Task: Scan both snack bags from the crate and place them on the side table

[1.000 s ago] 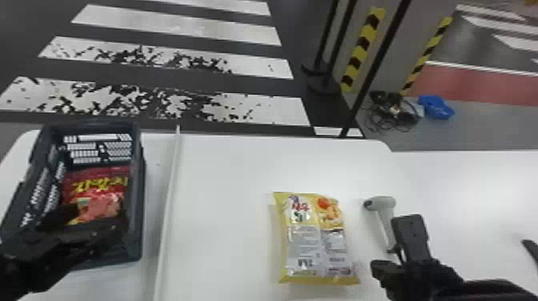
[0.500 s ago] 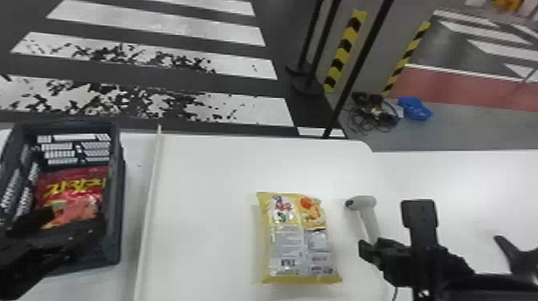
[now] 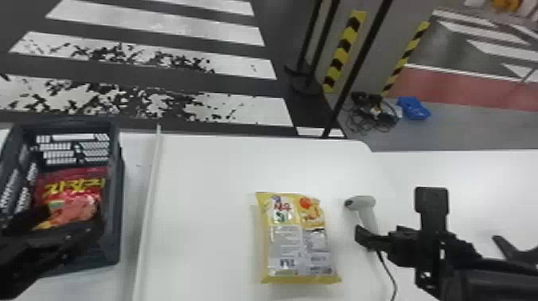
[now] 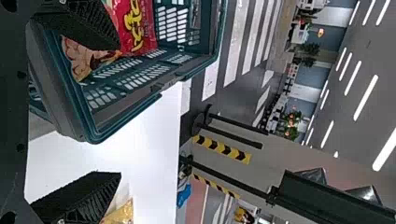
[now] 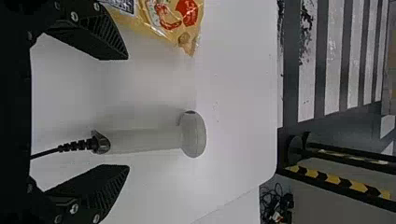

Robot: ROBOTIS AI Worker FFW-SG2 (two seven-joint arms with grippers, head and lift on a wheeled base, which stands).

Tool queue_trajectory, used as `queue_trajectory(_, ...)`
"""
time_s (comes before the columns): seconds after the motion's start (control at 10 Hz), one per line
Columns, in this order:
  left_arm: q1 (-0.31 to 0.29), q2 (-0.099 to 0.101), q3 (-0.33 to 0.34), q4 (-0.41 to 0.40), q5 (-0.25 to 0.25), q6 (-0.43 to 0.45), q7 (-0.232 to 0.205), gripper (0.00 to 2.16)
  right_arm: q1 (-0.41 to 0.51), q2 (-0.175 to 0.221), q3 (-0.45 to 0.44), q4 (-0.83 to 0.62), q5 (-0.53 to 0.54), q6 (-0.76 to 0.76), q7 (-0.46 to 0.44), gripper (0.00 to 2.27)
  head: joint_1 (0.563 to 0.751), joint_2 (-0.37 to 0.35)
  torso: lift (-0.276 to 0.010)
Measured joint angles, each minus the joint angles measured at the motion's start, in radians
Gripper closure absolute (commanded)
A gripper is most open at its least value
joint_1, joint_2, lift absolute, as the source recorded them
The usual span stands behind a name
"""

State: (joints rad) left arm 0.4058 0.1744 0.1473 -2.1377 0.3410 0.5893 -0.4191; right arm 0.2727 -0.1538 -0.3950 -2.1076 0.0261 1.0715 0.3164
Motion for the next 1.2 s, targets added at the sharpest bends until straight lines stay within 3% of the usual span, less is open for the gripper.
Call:
queue_trajectory(0.5, 0.057, 0.0, -0.085, -0.106, -0.087, 0.0, 0.128, 0.03, -0.133, -0.041, -0.03, 0.205, -0.006, -0.11, 0.045, 0.03, 0.695, -0.337, -0.095)
queue_trajectory(0.6, 0.069, 0.0, -0.092, -0.114, -0.101, -0.019, 0.138, 0.03, -0.153, -0.052, -0.032, 0.247, -0.007, -0.133, 0.055, 0.03, 0.695, -0.343, -0.095)
queue_trajectory(1.0, 0.114, 0.004, -0.134, -0.115, -0.167, -0.262, 0.146, 0.03, -0.224, -0.11, -0.04, 0.406, -0.02, -0.179, 0.075, 0.03, 0.695, -0.35, -0.095)
queue_trajectory(1.2, 0.134, 0.006, -0.143, -0.107, -0.18, -0.337, 0.147, 0.04, -0.254, -0.14, -0.039, 0.499, -0.029, -0.224, 0.087, 0.03, 0.695, -0.35, -0.095)
